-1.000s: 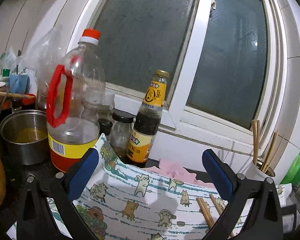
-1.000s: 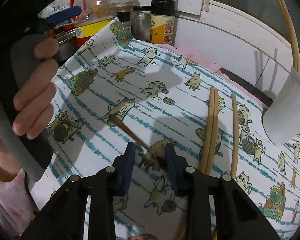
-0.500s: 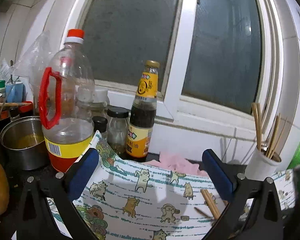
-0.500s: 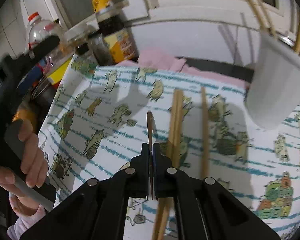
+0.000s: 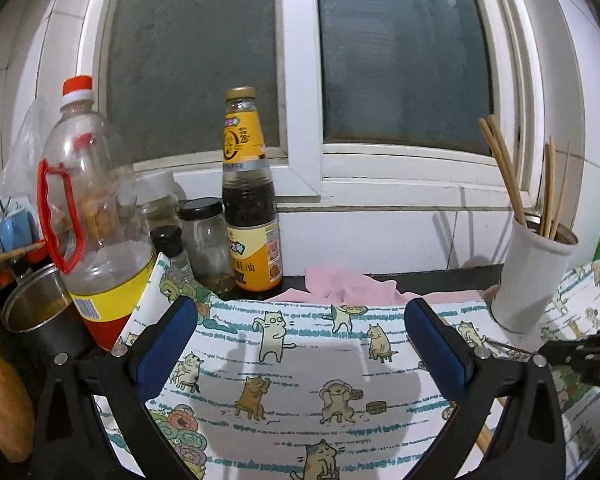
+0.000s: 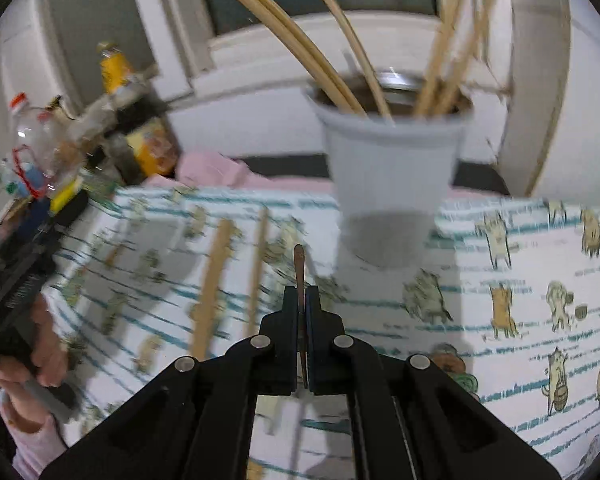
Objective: Organize utensils
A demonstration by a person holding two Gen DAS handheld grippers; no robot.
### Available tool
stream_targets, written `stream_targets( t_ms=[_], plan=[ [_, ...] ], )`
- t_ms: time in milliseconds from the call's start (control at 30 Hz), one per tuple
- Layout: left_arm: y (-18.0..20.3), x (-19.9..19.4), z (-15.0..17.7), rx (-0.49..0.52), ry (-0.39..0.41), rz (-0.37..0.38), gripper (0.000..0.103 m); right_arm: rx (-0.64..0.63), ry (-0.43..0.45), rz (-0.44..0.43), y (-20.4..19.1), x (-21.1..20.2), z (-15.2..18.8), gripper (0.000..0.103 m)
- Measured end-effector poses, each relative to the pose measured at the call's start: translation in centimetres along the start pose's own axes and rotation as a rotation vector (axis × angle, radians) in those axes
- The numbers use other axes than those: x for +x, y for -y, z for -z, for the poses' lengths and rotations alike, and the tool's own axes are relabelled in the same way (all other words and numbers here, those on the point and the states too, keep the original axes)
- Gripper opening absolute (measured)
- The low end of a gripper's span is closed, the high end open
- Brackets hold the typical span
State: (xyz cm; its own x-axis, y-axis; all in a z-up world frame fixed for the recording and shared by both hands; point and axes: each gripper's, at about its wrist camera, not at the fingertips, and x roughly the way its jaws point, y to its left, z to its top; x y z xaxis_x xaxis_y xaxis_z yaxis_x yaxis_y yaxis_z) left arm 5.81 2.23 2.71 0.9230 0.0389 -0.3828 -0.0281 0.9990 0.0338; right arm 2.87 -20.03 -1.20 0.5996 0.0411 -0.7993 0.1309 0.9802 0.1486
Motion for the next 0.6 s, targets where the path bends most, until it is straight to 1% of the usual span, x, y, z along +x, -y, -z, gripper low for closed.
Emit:
stream_targets(
  t_ms=[100,300,333,367,400,500,567,600],
  plan=[
    [0.4,0.2,0.0,0.027,-0.008,-0.006,0.103,0.002,-0.067,-0.020,0.5,1.4,0.3,0.004],
    [0.9,0.4,0.1,0.055,-0.015,-0.011,0.103,0.003,-0.066,-0.030,1.2,0.2,0.5,0.005],
    [0.9,0.4,0.1,0.057,-0.014,-0.010,0.103,0.007,-0.064,-0.033,1.4,-0.3,0.8,0.008],
    [0.9,0.4,0.1,0.059,-0.013,-0.008,0.103,0.018,-0.063,-0.036,1.7,-0.7,1.3,0.013],
    [0.9,0.3,0.1,0.060,-0.011,-0.006,0.103,0.041,-0.062,-0.043,2.0,-0.9,1.9,0.016],
    [0.9,0.1,0.0,0.060,-0.001,0.001,0.103,0.170,-0.067,-0.114,3.4,-1.9,3.7,0.017],
    [0.8,0.0,0.0,0.061,0.002,-0.001,0.103,0.326,-0.080,-0.181,4.8,-2.1,4.9,0.017],
    [0.9,0.0,0.0,0.062,0.003,-0.001,0.103,0.448,-0.083,-0.238,5.9,-2.2,5.8,0.017]
  ],
)
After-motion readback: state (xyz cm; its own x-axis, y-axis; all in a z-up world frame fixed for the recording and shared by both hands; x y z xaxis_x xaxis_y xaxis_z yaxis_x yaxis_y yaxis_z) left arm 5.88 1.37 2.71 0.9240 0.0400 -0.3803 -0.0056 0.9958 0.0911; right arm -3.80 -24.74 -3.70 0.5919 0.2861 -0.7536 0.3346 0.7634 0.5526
